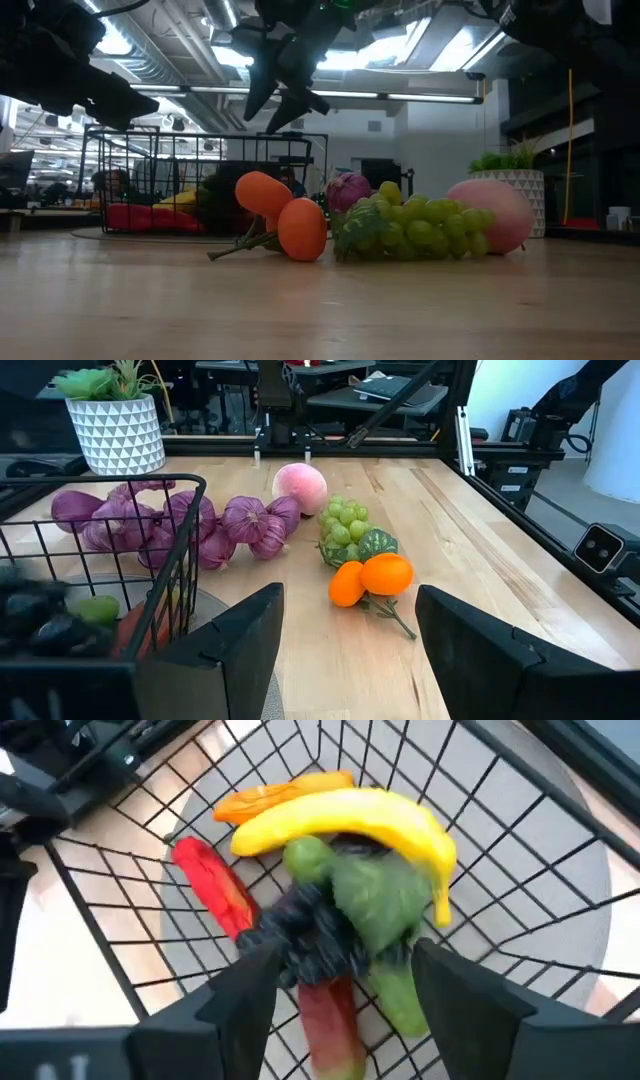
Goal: Build produce basket
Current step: Put the black grapes into the wire basket, then put the oranges into the wire basket
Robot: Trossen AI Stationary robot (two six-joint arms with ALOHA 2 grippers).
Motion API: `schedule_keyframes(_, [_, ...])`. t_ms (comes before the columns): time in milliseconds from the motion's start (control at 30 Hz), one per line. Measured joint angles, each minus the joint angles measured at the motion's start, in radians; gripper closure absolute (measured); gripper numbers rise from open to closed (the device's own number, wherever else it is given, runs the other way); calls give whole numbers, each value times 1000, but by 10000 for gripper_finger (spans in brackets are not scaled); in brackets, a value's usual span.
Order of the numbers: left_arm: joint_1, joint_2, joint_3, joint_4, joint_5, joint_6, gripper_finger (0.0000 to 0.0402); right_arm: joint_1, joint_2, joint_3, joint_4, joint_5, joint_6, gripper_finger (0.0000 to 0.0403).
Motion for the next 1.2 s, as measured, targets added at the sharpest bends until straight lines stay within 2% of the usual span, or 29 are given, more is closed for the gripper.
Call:
schedule_keyframes(167, [0,0,0,0,0,0,177,-1,-17,0,-46,-79,3,174])
schedule_keyframes(333, [0,0,0,0,0,0,177,-3,-78,2,-226,-82,3,173])
schedule_keyframes(633, [0,0,0,0,0,0,177,47,-198,2,-619,13,56,173])
schedule_keyframes(900, [0,0,0,-3,0,0,177,172,-274,-15,-601,32,-23,173])
schedule_keyframes(1200, [0,0,0,-5,0,0,177,344,-269,-16,-607,45,-73,173])
